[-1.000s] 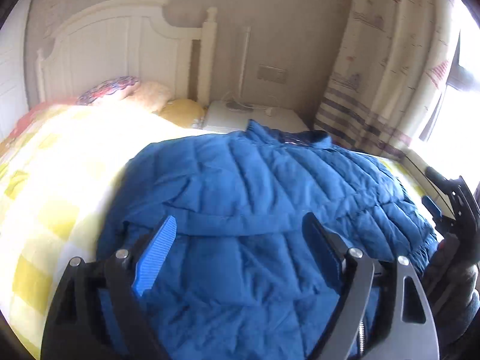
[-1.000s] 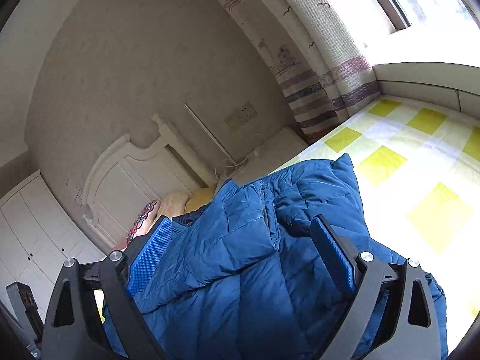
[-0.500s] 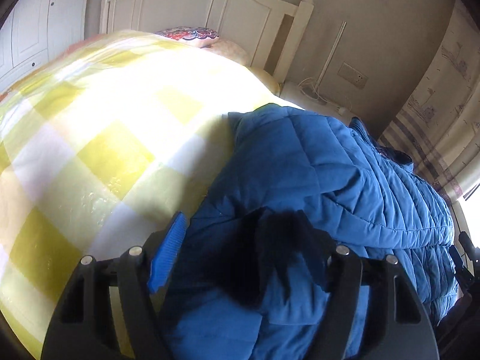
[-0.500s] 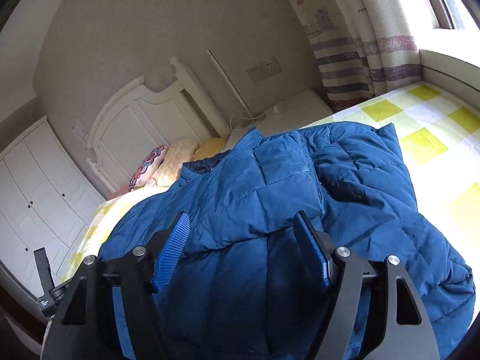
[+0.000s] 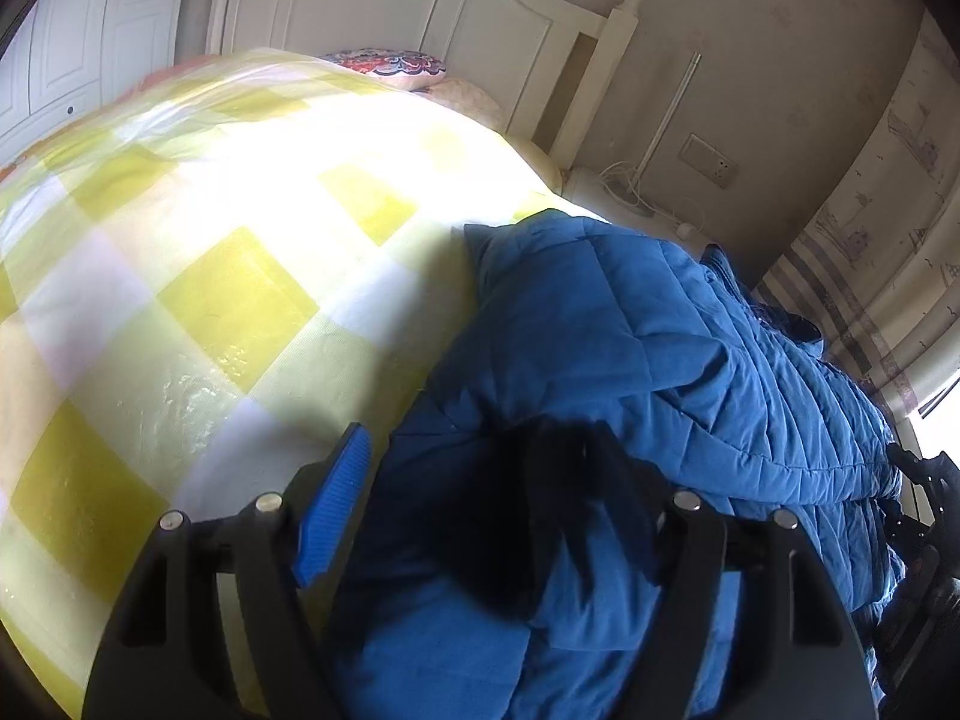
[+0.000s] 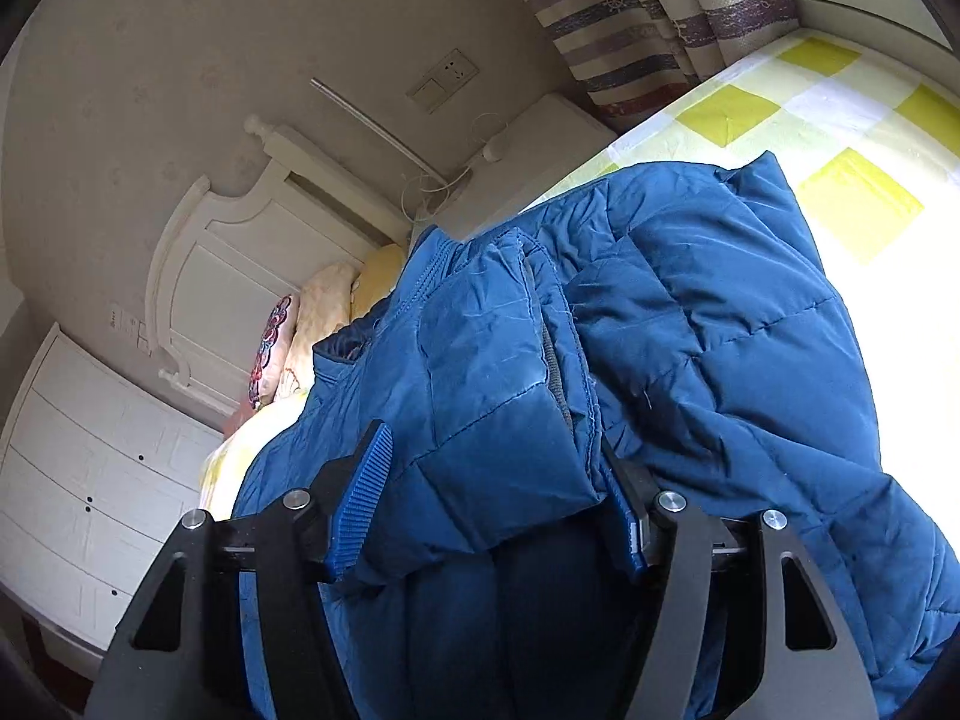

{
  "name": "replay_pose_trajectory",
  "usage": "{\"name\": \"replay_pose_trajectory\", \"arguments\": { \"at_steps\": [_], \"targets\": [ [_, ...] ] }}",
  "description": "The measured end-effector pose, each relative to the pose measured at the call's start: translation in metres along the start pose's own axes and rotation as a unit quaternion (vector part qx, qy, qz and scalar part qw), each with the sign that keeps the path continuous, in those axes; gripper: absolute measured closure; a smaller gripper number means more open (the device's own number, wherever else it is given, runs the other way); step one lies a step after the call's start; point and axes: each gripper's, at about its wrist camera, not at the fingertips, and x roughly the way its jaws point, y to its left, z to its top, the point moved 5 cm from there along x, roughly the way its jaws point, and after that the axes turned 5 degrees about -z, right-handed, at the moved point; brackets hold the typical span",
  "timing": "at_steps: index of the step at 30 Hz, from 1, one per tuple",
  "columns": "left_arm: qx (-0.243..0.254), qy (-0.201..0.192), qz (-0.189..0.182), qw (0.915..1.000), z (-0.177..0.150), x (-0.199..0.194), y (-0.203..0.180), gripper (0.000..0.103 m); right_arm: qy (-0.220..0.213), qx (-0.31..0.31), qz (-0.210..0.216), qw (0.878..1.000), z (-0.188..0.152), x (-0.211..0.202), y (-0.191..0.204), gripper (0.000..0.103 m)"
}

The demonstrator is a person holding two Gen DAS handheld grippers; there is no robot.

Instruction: Fold large clothes

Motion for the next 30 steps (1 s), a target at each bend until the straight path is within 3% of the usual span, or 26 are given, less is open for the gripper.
{"name": "replay_pose_trajectory", "arguments": {
  "at_steps": [1, 2, 5, 8, 10, 12, 14, 15, 16, 17, 20, 23, 27, 30],
  "targets": [
    [-0.002, 0.000, -0.001, 1.0000, 0.000, 0.000, 0.001, 0.030, -0.009, -0.006, 0.001, 1.000, 0.000, -0.004, 0.003, 0.066],
    [-0.004, 0.000, -0.002, 1.0000, 0.000, 0.000, 0.002, 0.030, -0.025, -0.009, 0.014, 1.000, -0.001, -0.013, 0.007, 0.074],
    [-0.012, -0.011, -0.003, 0.9999, 0.000, -0.005, 0.005, 0.030, -0.075, -0.043, 0.046, 0.995, -0.012, -0.050, 0.029, 0.078],
    [-0.020, -0.029, -0.008, 0.9994, 0.002, -0.013, 0.008, 0.030, -0.114, -0.097, 0.029, 0.988, -0.036, -0.090, 0.041, 0.078],
    [-0.020, -0.030, -0.009, 0.9993, 0.002, -0.014, 0.008, 0.030, -0.121, -0.109, 0.014, 0.987, -0.051, -0.102, 0.037, 0.078],
    [-0.017, -0.027, -0.009, 0.9994, 0.002, -0.014, 0.007, 0.030, -0.091, -0.107, -0.016, 0.990, -0.061, -0.093, 0.022, 0.078],
    [-0.017, -0.025, -0.010, 0.9995, 0.002, -0.014, 0.007, 0.029, -0.054, -0.098, -0.073, 0.991, -0.066, -0.072, -0.003, 0.073],
    [-0.017, -0.025, -0.010, 0.9995, 0.002, -0.014, 0.007, 0.029, -0.039, -0.086, -0.067, 0.993, -0.067, -0.067, -0.011, 0.070],
    [-0.018, -0.025, -0.011, 0.9995, 0.002, -0.014, 0.007, 0.029, -0.039, -0.072, -0.064, 0.995, -0.066, -0.071, -0.014, 0.059],
    [-0.019, -0.025, -0.011, 0.9995, 0.001, -0.014, 0.007, 0.028, -0.051, -0.071, -0.076, 0.993, -0.066, -0.079, -0.014, 0.046],
    [-0.017, -0.022, -0.011, 0.9995, 0.002, -0.012, 0.007, 0.028, -0.139, -0.117, -0.107, 0.978, -0.059, -0.115, 0.008, 0.044],
    [-0.018, -0.022, -0.011, 0.9995, 0.002, -0.012, 0.006, 0.028, -0.166, -0.207, -0.123, 0.956, -0.053, -0.118, 0.050, 0.044],
    [-0.020, -0.022, -0.013, 0.9995, 0.002, -0.013, 0.008, 0.026, -0.128, -0.289, -0.145, 0.937, -0.052, -0.078, 0.082, 0.044],
    [-0.021, -0.022, -0.013, 0.9994, 0.002, -0.012, 0.008, 0.026, -0.057, -0.296, -0.181, 0.936, -0.062, -0.037, 0.062, 0.043]
  ]
}}
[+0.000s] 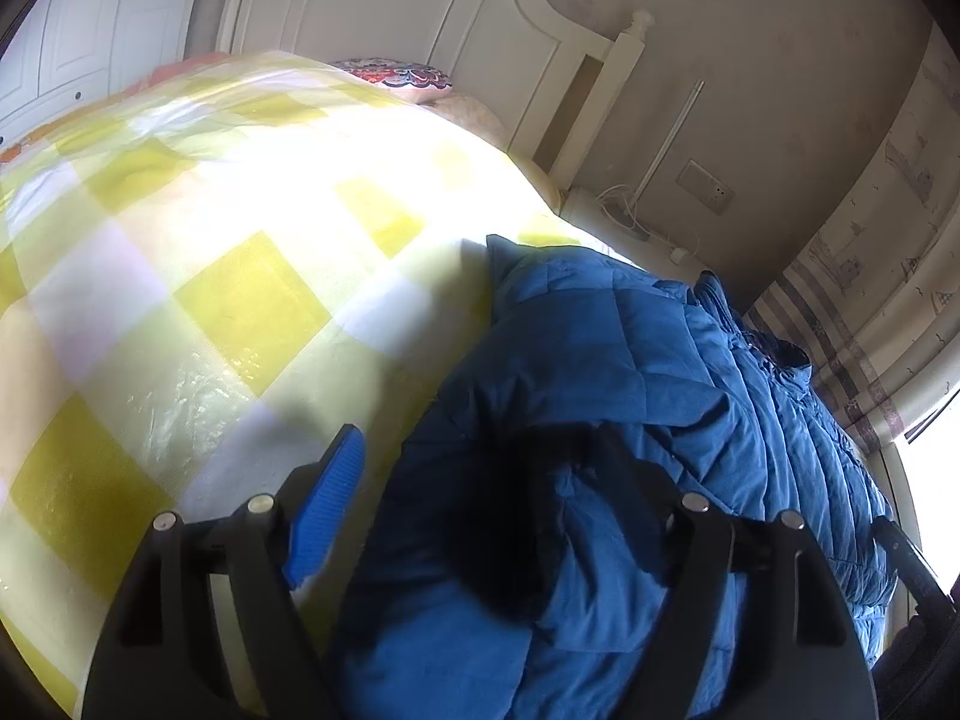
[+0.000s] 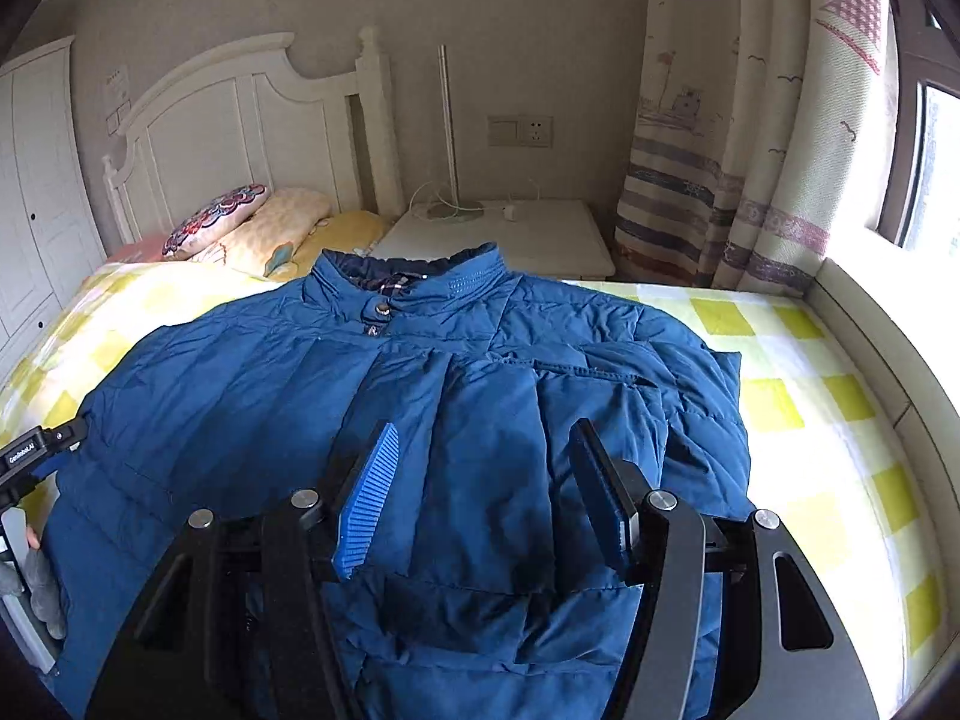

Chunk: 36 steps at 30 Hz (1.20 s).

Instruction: Fold large clothes

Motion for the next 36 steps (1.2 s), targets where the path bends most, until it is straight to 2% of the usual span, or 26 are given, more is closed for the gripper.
{"name": "replay_pose_trajectory", "arguments": {
  "at_steps": [1, 4, 6, 9, 10, 12, 15, 16, 17, 18, 19, 21, 23, 26, 27, 28, 29, 30, 32, 36],
  "targets": [
    [0.001, 0.000, 0.000, 1.0000, 0.000, 0.000, 0.000, 0.025, 0.025, -0.005, -0.003, 1.000, -0.013, 0.015, -0.001, 0.042],
    [0.005, -0.005, 0.006, 1.0000, 0.002, -0.003, -0.002, 0.025, 0.020, -0.008, -0.001, 1.000, -0.023, 0.021, -0.002, 0.041],
    [0.019, -0.022, 0.018, 0.9994, 0.008, -0.015, -0.013, 0.026, 0.025, -0.021, -0.011, 0.999, -0.024, 0.024, 0.002, 0.040],
    [0.052, -0.057, -0.021, 0.9968, 0.024, -0.041, -0.056, 0.025, 0.028, -0.030, -0.019, 0.999, -0.023, 0.025, 0.005, 0.039],
    [0.070, -0.056, -0.036, 0.9953, 0.028, -0.042, -0.076, 0.020, 0.029, -0.027, -0.016, 0.999, -0.023, 0.026, 0.004, 0.039],
    [0.117, -0.036, -0.060, 0.9907, 0.027, -0.032, -0.119, 0.016, 0.029, -0.022, -0.009, 0.999, -0.024, 0.025, 0.003, 0.039],
    [0.195, 0.025, -0.040, 0.9797, -0.001, 0.010, -0.167, 0.016, 0.028, -0.019, -0.006, 0.999, -0.024, 0.024, 0.002, 0.039],
    [0.219, 0.050, -0.032, 0.9738, -0.016, 0.028, -0.176, 0.016, 0.028, -0.018, -0.005, 0.999, -0.024, 0.024, 0.002, 0.039],
    [0.248, 0.074, -0.004, 0.9658, -0.033, 0.048, -0.180, 0.015, 0.028, -0.017, -0.004, 0.999, -0.024, 0.024, 0.002, 0.039],
    [0.275, 0.082, 0.031, 0.9573, -0.047, 0.064, -0.180, 0.013, 0.028, -0.016, -0.002, 0.999, -0.023, 0.024, 0.002, 0.039],
    [0.284, 0.080, 0.040, 0.9546, -0.052, 0.070, -0.180, 0.011, 0.027, -0.014, 0.000, 1.000, -0.023, 0.024, 0.001, 0.039],
    [0.268, 0.096, 0.034, 0.9581, -0.046, 0.070, -0.176, 0.011, 0.028, -0.011, 0.004, 1.000, -0.023, 0.024, 0.001, 0.038],
    [0.240, 0.102, 0.015, 0.9653, -0.032, 0.065, -0.178, 0.012, 0.029, -0.010, 0.007, 1.000, -0.023, 0.024, 0.001, 0.037],
    [0.246, 0.052, 0.013, 0.9677, -0.002, 0.056, -0.194, 0.012, 0.029, -0.008, 0.009, 0.999, -0.023, 0.024, 0.001, 0.037],
    [0.245, 0.047, 0.009, 0.9682, 0.006, 0.059, -0.201, 0.011, 0.029, -0.008, 0.010, 1.000, -0.023, 0.024, 0.001, 0.037],
    [0.243, 0.051, 0.001, 0.9688, 0.012, 0.067, -0.205, 0.011, 0.029, -0.007, 0.011, 1.000, -0.023, 0.024, 0.001, 0.037],
    [0.245, 0.057, 0.009, 0.9679, 0.014, 0.080, -0.207, 0.010, 0.029, -0.006, 0.012, 1.000, -0.023, 0.024, 0.001, 0.037],
    [0.246, 0.075, 0.031, 0.9659, 0.012, 0.098, -0.205, 0.010, 0.029, -0.005, 0.013, 0.999, -0.023, 0.024, 0.001, 0.037],
    [0.239, 0.121, 0.039, 0.9627, 0.000, 0.132, -0.196, 0.004, 0.028, -0.005, 0.014, 0.999, -0.023, 0.023, 0.001, 0.037],
    [0.234, 0.124, 0.027, 0.9640, 0.006, 0.131, -0.196, 0.005, 0.028, -0.002, 0.019, 0.999, -0.023, 0.024, 0.000, 0.037]
  ]
}}
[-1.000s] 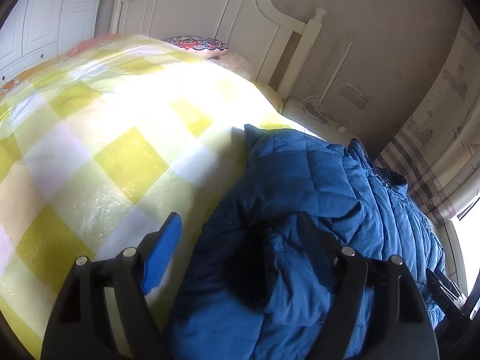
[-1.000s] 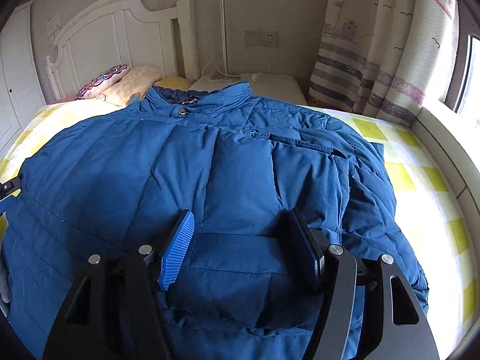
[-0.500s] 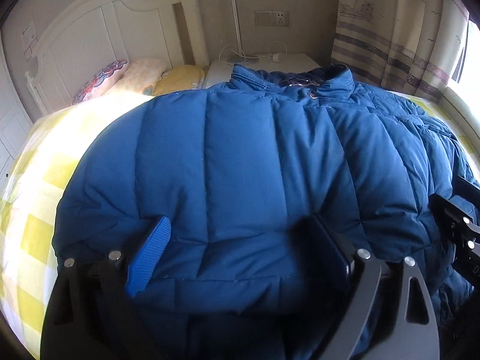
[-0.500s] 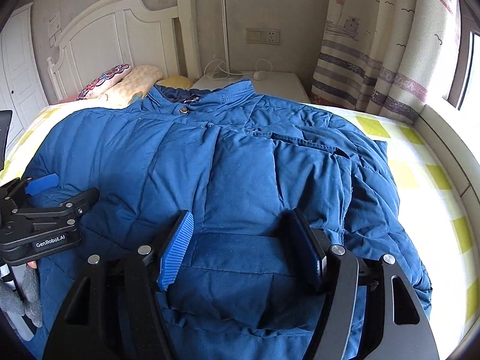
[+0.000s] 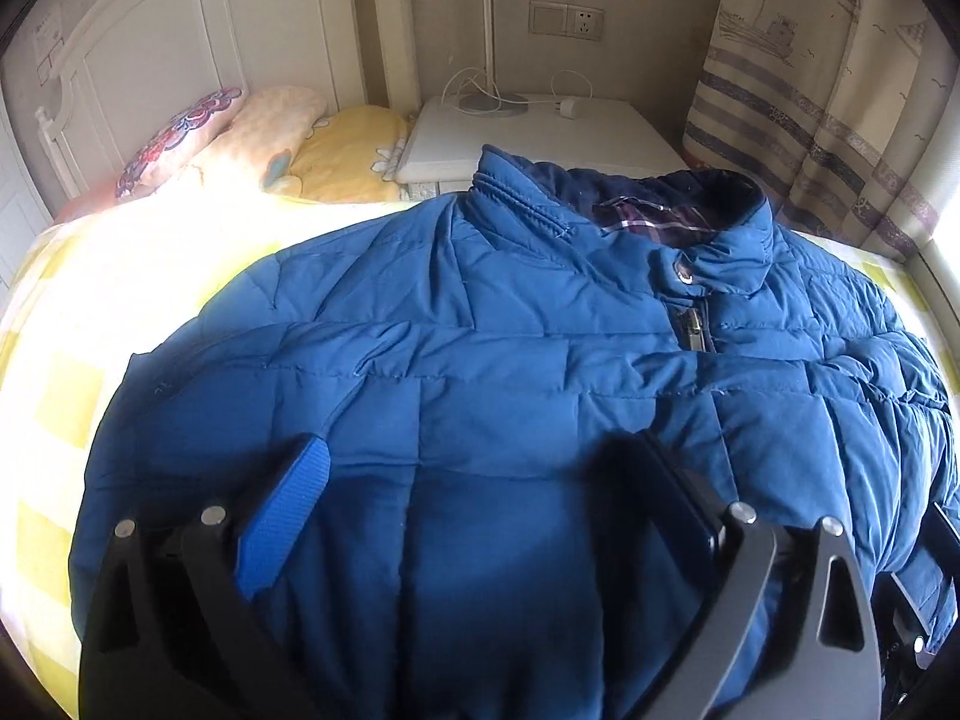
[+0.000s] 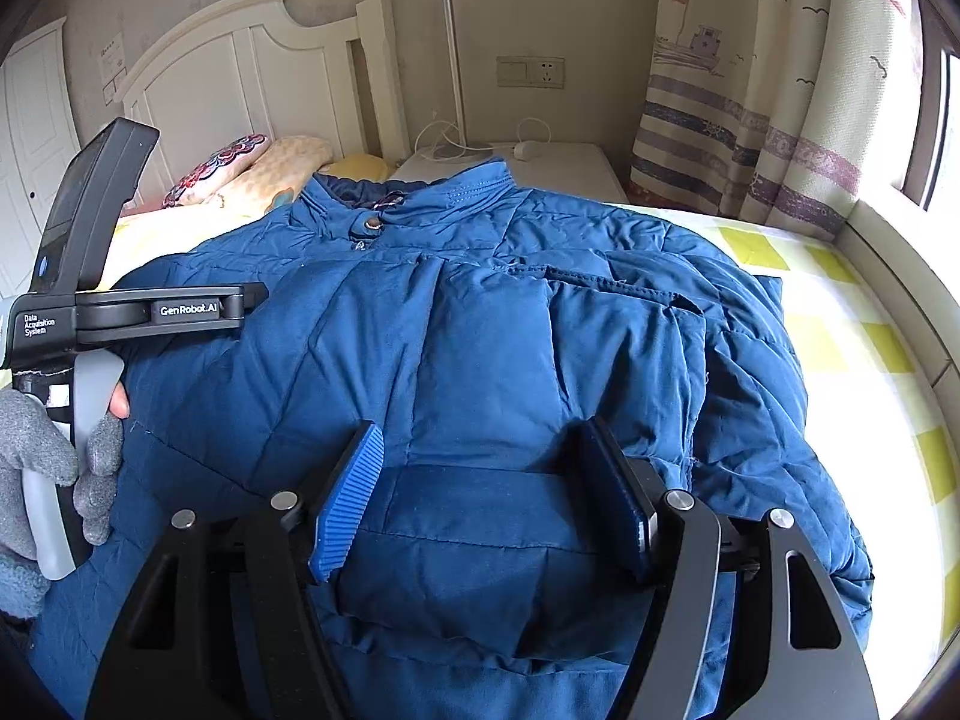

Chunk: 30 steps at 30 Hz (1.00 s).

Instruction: Fold large clothes

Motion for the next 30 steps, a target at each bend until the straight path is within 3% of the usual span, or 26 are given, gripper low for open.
{"name": "replay_pose_trajectory", "arguments": {
  "at_steps": [2, 5, 7, 9, 15, 18, 20, 22, 24, 26, 30],
  "targets": [
    [-0.011, -0.020, -0.013, 0.9996, 0.009, -0.015, 0.008, 0.006, 0.001, 0.001, 0.001, 1.000, 0.000, 0.000, 0.000, 0.036],
    [-0.044, -0.051, 0.009, 0.9977, 0.026, -0.028, 0.041, 0.005, 0.000, 0.002, 0.002, 1.000, 0.000, 0.000, 0.001, 0.036],
    [-0.078, -0.025, 0.017, 0.9965, 0.025, -0.010, 0.070, 0.005, 0.000, 0.001, 0.001, 1.000, 0.000, 0.000, 0.001, 0.036],
    [-0.108, 0.008, -0.019, 0.9939, 0.015, 0.014, 0.091, 0.004, 0.000, 0.001, 0.003, 1.000, 0.000, 0.000, 0.001, 0.036],
    [-0.118, -0.025, -0.044, 0.9917, 0.015, 0.001, 0.094, 0.003, 0.001, 0.000, 0.004, 1.000, 0.000, 0.000, 0.001, 0.036],
    [-0.139, -0.062, -0.050, 0.9870, 0.009, -0.033, 0.102, 0.007, 0.002, 0.002, 0.006, 1.000, 0.000, 0.001, 0.000, 0.036],
    [-0.135, -0.094, -0.033, 0.9859, -0.003, -0.064, 0.104, 0.005, 0.001, 0.004, 0.009, 1.000, 0.000, 0.001, -0.001, 0.036],
    [-0.123, -0.092, -0.013, 0.9880, -0.023, -0.077, 0.103, 0.005, 0.001, 0.006, 0.010, 1.000, 0.000, 0.001, -0.001, 0.036],
    [-0.101, -0.075, -0.001, 0.9921, -0.045, -0.072, 0.098, 0.005, 0.001, 0.006, 0.011, 1.000, 0.000, 0.000, -0.001, 0.035],
    [-0.052, -0.071, 0.046, 0.9950, -0.062, -0.061, 0.090, 0.005, 0.001, 0.006, 0.011, 1.000, 0.000, 0.000, -0.001, 0.035],
    [-0.042, -0.056, 0.061, 0.9957, -0.060, -0.052, 0.087, 0.002, 0.001, 0.001, 0.009, 1.000, 0.000, 0.001, 0.001, 0.033]
  ]
}}
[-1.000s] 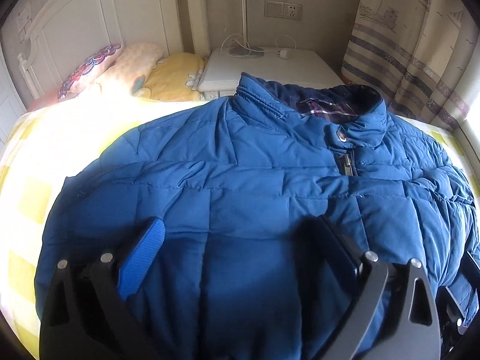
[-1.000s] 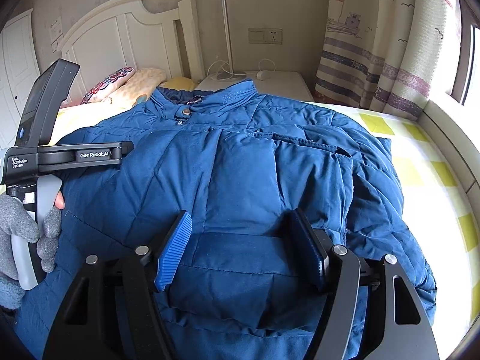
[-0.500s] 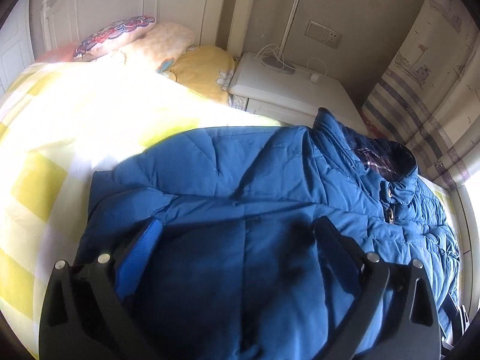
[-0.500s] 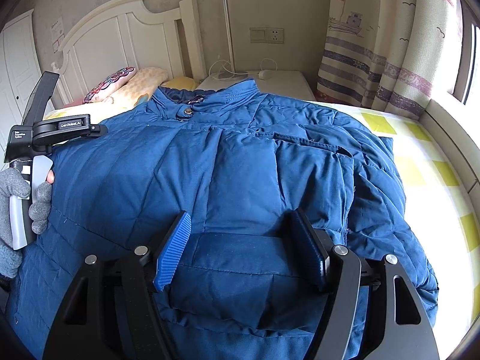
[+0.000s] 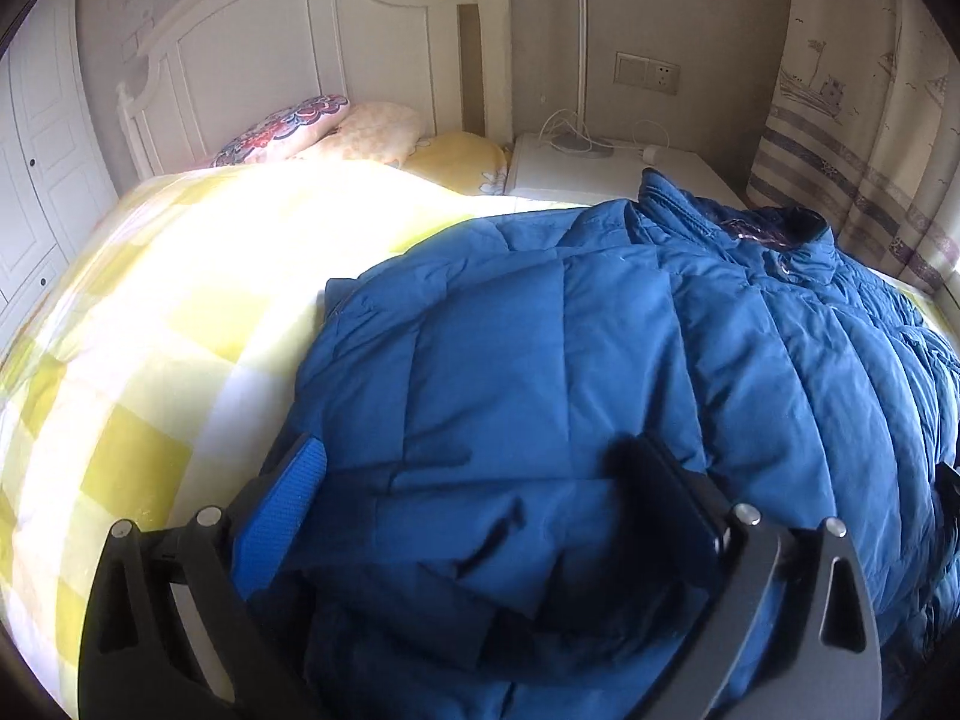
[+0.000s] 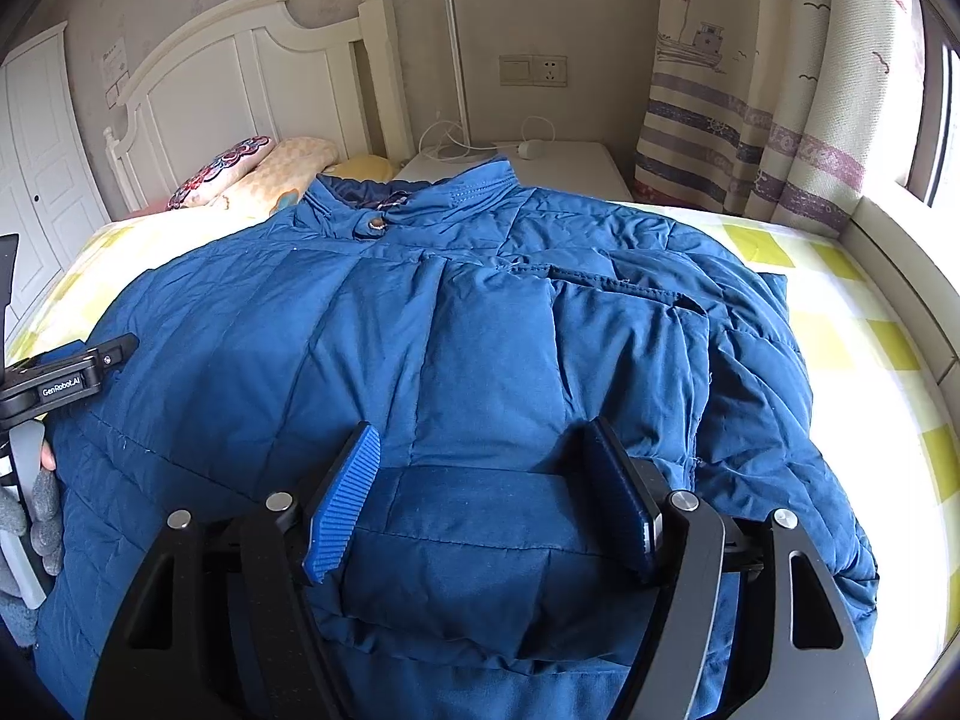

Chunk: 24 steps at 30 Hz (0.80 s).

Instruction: Fold large clothes

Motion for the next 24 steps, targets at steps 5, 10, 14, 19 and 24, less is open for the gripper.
{"name": "replay_pose_trajectory", "arguments": {
  "at_steps": [5, 10, 14, 19, 24],
  "targets": [
    [0.000, -0.002, 0.001, 1.0000, -0.001, -0.001, 0.001, 0.002, -0.002, 0.004, 0.002, 1.000, 0.011, -0.015, 0.000, 0.031],
    [0.002, -0.002, 0.005, 1.0000, 0.000, -0.001, -0.001, 0.002, -0.051, 0.000, 0.004, 0.999, 0.046, -0.032, 0.014, 0.031],
    [0.002, -0.003, 0.004, 1.0000, -0.001, -0.001, -0.001, 0.002, 0.021, -0.027, -0.022, 0.999, 0.045, 0.023, 0.023, 0.029],
    [0.001, -0.003, 0.002, 1.0000, 0.000, -0.001, 0.000, 0.002, 0.028, -0.018, -0.015, 0.999, 0.038, 0.024, 0.021, 0.029],
    [-0.002, -0.004, -0.001, 1.0000, 0.000, -0.001, 0.001, 0.002, -0.030, -0.002, -0.010, 0.999, 0.021, -0.038, 0.011, 0.025]
  ]
}}
